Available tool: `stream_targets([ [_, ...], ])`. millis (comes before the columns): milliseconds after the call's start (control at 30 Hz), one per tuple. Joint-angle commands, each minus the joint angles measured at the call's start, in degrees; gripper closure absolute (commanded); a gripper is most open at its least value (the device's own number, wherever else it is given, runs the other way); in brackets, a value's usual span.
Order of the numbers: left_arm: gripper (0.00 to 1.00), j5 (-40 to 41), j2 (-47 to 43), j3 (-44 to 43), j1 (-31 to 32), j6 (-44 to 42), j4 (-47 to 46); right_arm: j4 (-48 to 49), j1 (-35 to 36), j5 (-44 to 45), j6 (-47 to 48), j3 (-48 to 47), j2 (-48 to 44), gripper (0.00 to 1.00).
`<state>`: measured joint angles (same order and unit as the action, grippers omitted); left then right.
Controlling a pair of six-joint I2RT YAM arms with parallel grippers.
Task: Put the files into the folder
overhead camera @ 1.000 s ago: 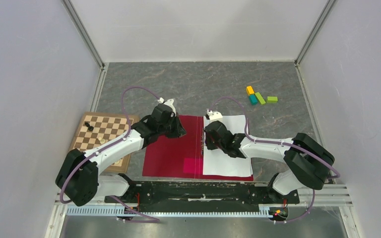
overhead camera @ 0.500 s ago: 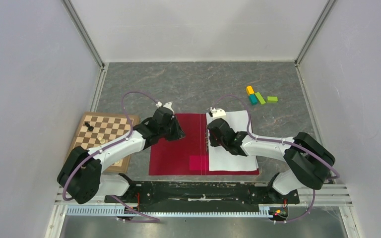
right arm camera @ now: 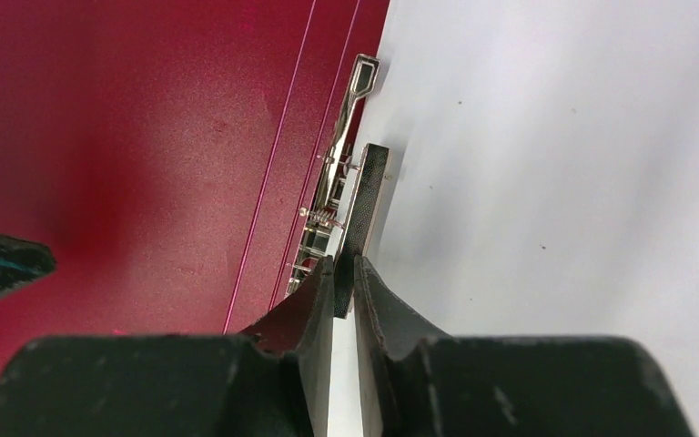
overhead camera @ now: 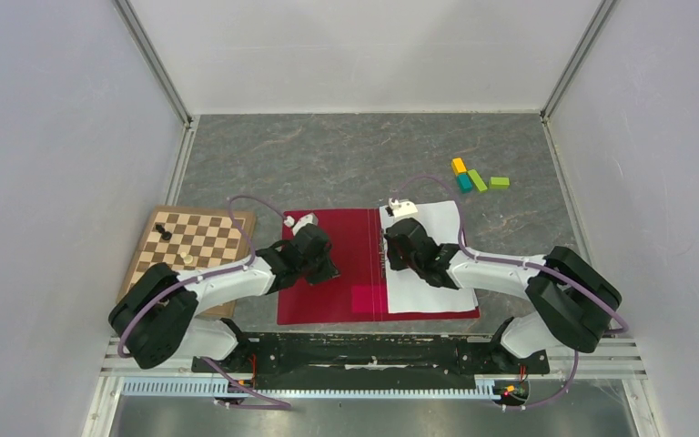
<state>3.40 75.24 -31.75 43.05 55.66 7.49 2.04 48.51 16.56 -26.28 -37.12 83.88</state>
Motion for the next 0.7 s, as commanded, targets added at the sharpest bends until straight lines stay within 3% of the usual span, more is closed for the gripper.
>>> stream_targets([
  [0, 0.97, 6.5, 3.6, 0.2, 2.6, 10.9, -1.0, -4.0, 0.0, -2.9, 1.5, 2.2, 0.2, 0.86],
  [300, 0.98, 10.1, 7.8, -1.2, 5.5, 20.5, 2.2, -3.3, 0.5, -3.7, 1.3, 4.7, -1.1, 0.88],
  [667, 0.98, 10.7, 7.7, -1.5, 6.3, 22.8, 2.2, 0.0, 0.7, -4.2, 0.8, 7.3, -2.3, 0.88],
])
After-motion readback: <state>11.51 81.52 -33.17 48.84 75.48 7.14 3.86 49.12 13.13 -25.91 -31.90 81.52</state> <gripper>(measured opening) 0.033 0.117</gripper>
